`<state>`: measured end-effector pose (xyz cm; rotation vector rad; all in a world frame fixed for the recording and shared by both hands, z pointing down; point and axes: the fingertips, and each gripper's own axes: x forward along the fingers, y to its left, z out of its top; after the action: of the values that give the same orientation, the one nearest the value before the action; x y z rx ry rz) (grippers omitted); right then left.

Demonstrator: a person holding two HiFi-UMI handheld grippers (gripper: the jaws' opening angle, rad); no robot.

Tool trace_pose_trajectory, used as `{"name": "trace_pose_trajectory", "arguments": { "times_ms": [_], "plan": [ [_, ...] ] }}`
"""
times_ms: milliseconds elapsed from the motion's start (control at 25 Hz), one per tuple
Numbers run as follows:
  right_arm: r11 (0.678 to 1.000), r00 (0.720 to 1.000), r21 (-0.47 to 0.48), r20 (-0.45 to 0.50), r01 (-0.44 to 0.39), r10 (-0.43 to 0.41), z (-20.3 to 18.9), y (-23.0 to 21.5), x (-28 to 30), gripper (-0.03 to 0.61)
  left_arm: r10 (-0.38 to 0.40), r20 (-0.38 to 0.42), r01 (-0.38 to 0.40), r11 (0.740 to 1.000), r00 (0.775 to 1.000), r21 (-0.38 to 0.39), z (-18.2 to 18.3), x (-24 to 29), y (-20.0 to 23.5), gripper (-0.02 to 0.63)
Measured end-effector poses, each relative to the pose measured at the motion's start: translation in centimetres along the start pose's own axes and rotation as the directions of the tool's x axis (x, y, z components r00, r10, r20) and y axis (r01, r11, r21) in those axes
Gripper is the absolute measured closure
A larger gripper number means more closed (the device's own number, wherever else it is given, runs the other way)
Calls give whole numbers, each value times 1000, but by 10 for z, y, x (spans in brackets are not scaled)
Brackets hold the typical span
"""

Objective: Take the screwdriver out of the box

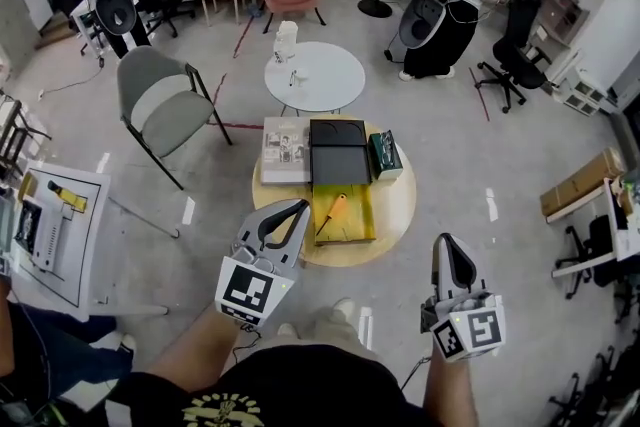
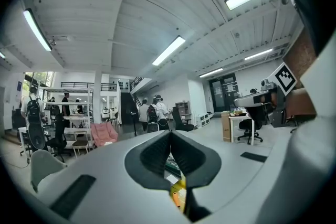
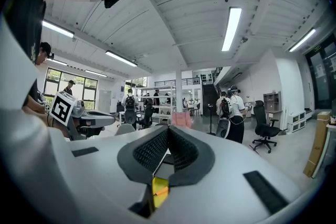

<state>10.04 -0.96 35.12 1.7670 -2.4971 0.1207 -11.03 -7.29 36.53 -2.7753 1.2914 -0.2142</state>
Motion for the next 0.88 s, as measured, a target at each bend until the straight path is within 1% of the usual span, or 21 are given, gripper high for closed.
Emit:
{"name": "trace_pose_trajectory", "arguments": {
  "times_ms": [440, 600, 720, 880],
  "plan": [
    [1000, 1000, 5, 24, 13, -13, 8, -63, 15, 564, -20, 9, 20, 1000, 1000, 5, 15, 67, -15, 595],
    [1000, 999, 18, 34, 11, -12, 11, -91, 20, 563, -18, 21, 17, 1000, 1000, 12, 28, 91, -23, 595],
    [1000, 999, 22, 46, -6, 5, 15, -109, 28, 563, -10, 25, 9, 1000, 1000, 16, 39, 107, -27, 595],
    [999, 997, 26, 60, -40, 39, 17, -131, 37, 563, 26, 36, -26, 1000, 999, -15, 46, 122, -31, 595]
  ]
}}
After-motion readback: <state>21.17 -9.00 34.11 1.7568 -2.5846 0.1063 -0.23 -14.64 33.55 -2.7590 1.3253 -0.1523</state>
